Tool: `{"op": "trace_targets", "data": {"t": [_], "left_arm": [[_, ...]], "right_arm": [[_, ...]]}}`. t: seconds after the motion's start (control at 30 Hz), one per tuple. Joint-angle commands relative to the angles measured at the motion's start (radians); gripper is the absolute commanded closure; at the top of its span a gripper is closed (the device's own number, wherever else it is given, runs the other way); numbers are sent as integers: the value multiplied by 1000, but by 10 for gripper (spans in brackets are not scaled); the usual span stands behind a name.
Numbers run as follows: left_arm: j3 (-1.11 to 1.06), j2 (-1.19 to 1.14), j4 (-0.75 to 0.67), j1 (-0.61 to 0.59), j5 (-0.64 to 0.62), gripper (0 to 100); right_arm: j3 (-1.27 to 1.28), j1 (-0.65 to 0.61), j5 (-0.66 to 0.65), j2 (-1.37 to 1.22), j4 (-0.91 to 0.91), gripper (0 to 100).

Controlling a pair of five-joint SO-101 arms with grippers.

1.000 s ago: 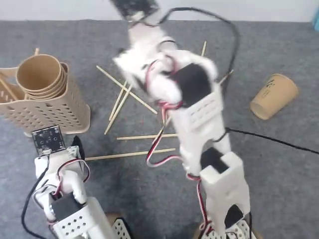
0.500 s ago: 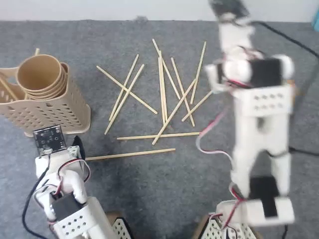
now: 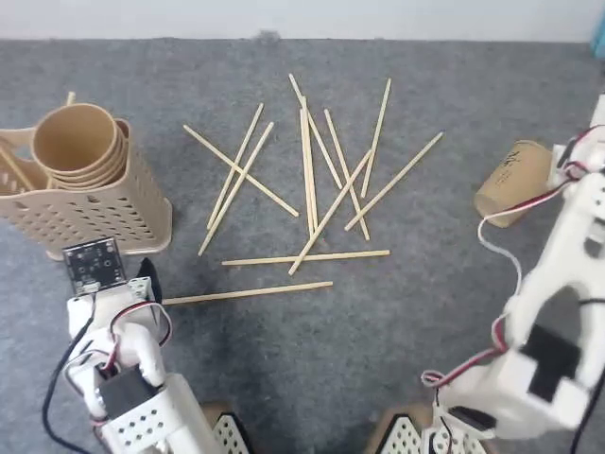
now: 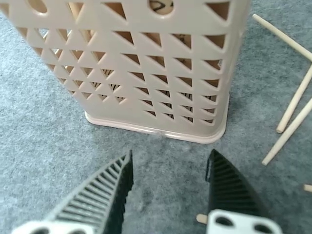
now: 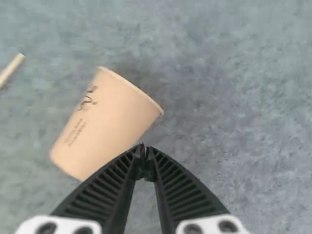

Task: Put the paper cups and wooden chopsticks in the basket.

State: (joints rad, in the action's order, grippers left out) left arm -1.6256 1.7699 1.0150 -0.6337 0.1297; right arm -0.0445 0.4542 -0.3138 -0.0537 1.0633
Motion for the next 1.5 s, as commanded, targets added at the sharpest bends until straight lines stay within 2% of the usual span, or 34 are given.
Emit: {"op": "trace_targets", "data": {"t": [0.0, 0.23, 0.5, 0.67, 0.8, 0.97, 1.2, 1.47], "left_arm": [[4, 5, -23, 5, 9, 773], [5, 5, -28, 11, 9, 972], [5, 5, -29, 11, 9, 987], [5, 5, -29, 31, 9, 987], [5, 5, -29, 46, 9, 987], [5, 5, -29, 43, 9, 987], [4, 23, -23, 41, 9, 987], [-8, 49, -23, 41, 9, 987]], "right_arm": [[-133, 39, 23, -64, -30, 990], [-373, 65, 160, -329, -96, 990], [-640, 59, 244, -633, -111, 990], [-781, 7, 233, -753, 70, 990], [-896, -70, 149, -756, 332, 990], [-1051, -148, 126, -757, 582, 990], [-1149, -254, 133, -756, 737, 990], [-974, -344, 181, -670, 737, 990]]}}
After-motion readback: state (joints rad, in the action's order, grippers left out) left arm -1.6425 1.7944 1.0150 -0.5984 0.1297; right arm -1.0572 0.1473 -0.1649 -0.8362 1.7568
